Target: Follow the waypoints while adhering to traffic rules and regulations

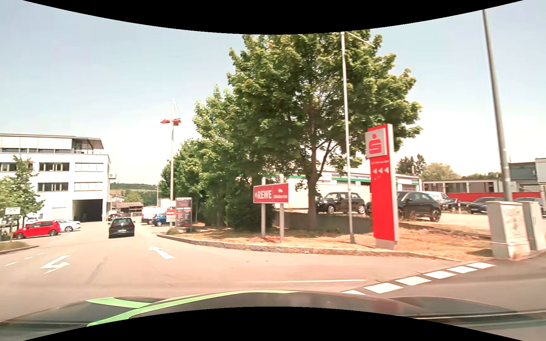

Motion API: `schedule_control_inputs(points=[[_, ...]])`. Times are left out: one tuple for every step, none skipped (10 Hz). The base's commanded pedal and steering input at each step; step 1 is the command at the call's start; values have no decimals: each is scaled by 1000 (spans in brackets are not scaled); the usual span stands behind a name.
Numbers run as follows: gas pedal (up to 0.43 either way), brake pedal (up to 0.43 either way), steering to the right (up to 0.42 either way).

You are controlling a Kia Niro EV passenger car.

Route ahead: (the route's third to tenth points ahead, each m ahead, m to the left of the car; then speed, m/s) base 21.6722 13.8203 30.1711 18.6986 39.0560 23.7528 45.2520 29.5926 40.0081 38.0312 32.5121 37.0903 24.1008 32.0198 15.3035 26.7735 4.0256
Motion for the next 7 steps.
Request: schedule_control_inputs(points=[[118,0,-500],[118,0,-478],[110,0,-452],[110,0,-423],[110,0,-390],[110,0,-359],[110,0,-336]])
